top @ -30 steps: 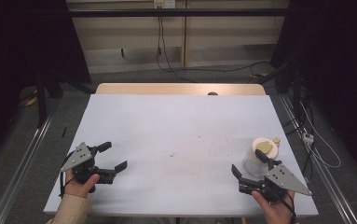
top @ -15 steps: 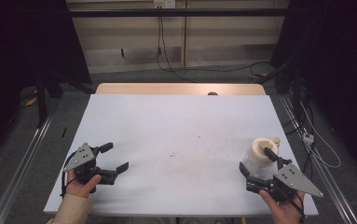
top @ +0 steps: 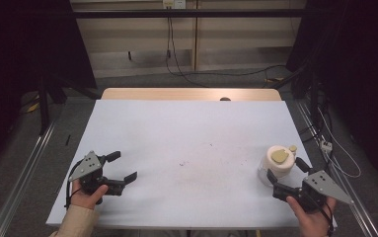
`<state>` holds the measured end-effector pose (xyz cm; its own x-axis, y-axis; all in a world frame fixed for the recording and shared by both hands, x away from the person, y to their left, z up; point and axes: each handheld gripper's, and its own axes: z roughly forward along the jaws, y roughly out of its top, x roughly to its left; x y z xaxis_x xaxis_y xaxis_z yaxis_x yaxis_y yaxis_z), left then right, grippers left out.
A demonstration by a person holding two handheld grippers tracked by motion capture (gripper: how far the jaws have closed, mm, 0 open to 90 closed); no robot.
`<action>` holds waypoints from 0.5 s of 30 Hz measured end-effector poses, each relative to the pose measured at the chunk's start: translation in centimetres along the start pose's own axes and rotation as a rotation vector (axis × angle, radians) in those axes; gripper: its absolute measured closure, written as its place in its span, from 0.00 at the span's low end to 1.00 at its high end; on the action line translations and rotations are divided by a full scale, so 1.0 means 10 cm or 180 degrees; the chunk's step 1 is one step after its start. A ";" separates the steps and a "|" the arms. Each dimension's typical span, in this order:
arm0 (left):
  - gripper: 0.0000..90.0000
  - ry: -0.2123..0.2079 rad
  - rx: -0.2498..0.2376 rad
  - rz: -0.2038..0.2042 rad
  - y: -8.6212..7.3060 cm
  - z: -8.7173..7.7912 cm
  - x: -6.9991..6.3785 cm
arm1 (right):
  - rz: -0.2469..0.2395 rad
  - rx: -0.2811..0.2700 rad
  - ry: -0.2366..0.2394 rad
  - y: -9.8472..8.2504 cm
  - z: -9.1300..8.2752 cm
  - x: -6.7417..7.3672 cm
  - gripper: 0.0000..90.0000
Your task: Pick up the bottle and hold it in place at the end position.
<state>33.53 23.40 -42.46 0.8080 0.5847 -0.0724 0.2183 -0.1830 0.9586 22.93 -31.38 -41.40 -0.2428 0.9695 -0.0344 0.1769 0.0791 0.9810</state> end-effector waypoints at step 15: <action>0.04 -0.0003 0.0023 0.0011 -0.01 0.01 0.00 | 0.0139 0.0133 -0.0003 -0.16 0.08 -0.15 0.03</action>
<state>33.59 23.29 -42.56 0.8093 0.5833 -0.0692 0.2192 -0.1907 0.9569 23.75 -32.81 -43.11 -0.2331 0.9724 0.0082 0.2271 0.0462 0.9728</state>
